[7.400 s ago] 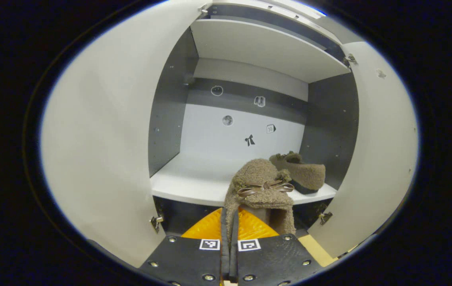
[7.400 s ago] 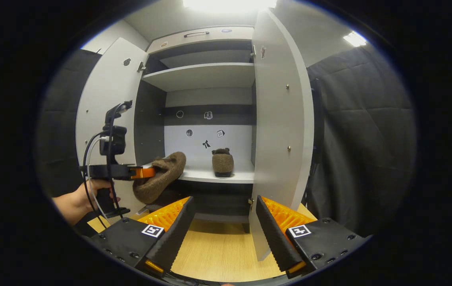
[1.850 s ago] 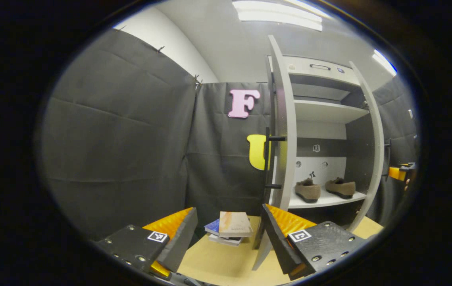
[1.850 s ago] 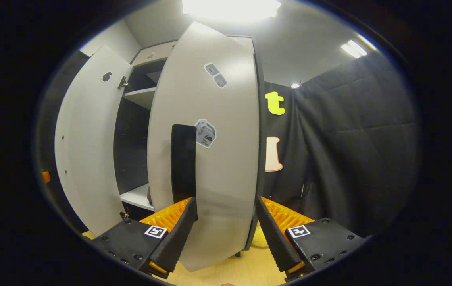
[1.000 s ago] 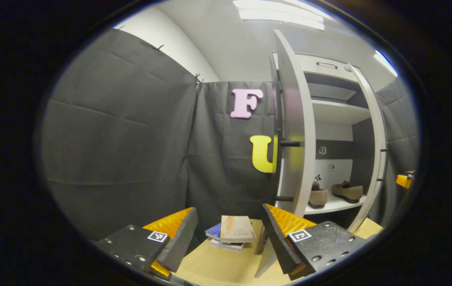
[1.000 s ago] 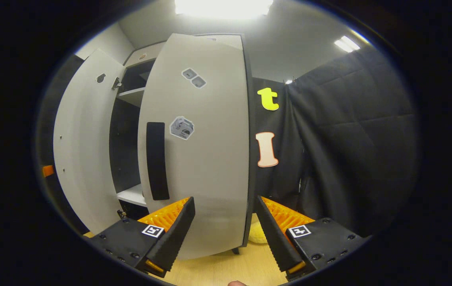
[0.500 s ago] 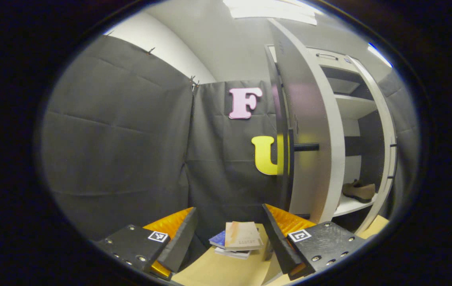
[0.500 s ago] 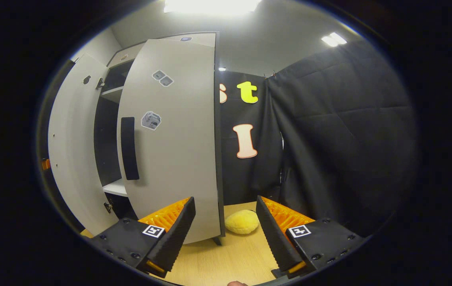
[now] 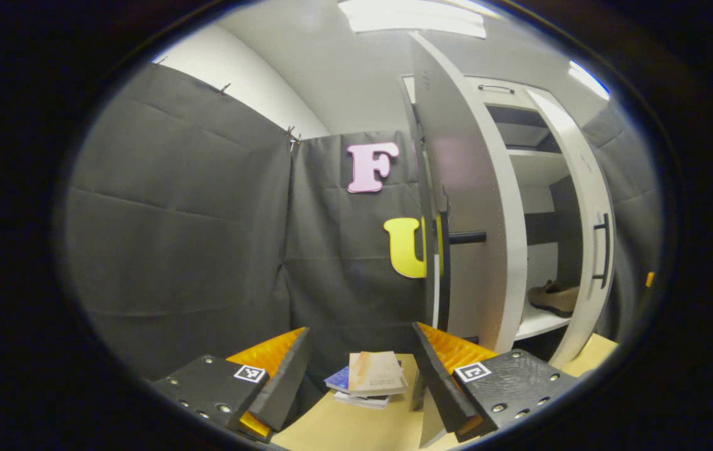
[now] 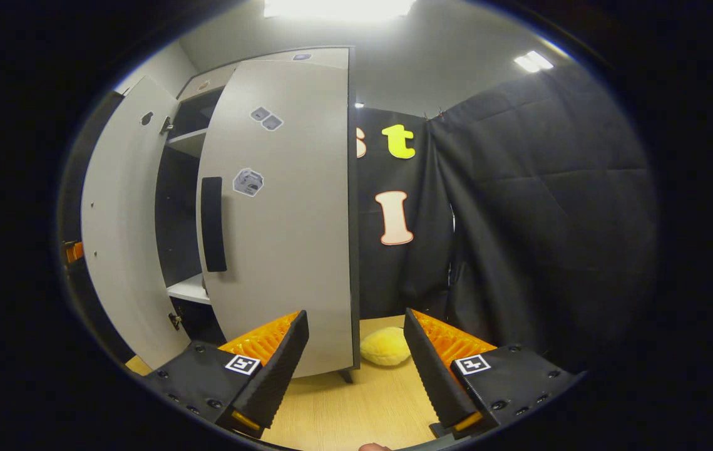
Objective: Grab one shoe with the right hand and put it into the shoe cabinet, grab the other shoe with the left hand and put it into the shoe cabinet; then close the right door with the right hand and the left door with the left hand.
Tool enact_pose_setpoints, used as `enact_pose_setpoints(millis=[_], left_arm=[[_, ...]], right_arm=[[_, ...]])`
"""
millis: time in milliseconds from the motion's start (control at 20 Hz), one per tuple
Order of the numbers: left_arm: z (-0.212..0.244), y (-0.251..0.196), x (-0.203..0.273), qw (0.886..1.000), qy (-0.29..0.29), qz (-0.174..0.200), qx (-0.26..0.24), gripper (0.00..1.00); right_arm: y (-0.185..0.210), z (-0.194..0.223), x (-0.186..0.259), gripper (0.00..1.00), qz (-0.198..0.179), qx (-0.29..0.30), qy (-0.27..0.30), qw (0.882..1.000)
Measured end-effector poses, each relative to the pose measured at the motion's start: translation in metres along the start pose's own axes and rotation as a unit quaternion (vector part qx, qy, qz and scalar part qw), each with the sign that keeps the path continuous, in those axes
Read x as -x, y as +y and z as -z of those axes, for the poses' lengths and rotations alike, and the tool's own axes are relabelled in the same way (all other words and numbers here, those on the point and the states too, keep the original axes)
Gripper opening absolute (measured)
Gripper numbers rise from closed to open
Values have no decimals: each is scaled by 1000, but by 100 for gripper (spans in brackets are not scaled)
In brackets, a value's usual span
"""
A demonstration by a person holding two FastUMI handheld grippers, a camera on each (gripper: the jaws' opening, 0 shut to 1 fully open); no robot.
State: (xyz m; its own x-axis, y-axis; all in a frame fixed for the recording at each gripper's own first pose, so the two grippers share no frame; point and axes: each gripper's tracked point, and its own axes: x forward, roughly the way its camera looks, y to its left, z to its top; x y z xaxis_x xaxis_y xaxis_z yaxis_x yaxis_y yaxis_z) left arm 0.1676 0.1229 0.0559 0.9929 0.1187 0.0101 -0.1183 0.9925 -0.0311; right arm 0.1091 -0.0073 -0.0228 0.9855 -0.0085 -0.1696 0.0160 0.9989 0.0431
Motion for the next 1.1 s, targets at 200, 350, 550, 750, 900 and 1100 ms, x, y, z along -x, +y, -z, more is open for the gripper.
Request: enact_pose_setpoints(millis=[200, 350, 550, 750, 900, 1100], left_arm=[[-4, -29, 6, 1000, -3, 29, 1, 98], [-6, -52, 7, 999, -6, 53, 5, 98], [-10, -79, 6, 997, -12, 78, 5, 98], [-9, -106, -1, 995, -12, 97, 24, 98], [-13, -130, -7, 992, -14, 120, 32, 99], [-18, -168, -16, 988, -22, 149, 30, 99]], right_arm=[[3, -2, 1, 97, -4, 2, -5, 1000], [-1, -2, 2, 95, -1, 1, -6, 1000], [-5, -2, 5, 97, 4, 1, -6, 1000], [-11, 2, 8, 97, 12, 10, -1, 1000], [-17, 5, 10, 97, 19, 11, 1, 1000], [-22, 10, 9, 97, 26, 9, 7, 1000]])
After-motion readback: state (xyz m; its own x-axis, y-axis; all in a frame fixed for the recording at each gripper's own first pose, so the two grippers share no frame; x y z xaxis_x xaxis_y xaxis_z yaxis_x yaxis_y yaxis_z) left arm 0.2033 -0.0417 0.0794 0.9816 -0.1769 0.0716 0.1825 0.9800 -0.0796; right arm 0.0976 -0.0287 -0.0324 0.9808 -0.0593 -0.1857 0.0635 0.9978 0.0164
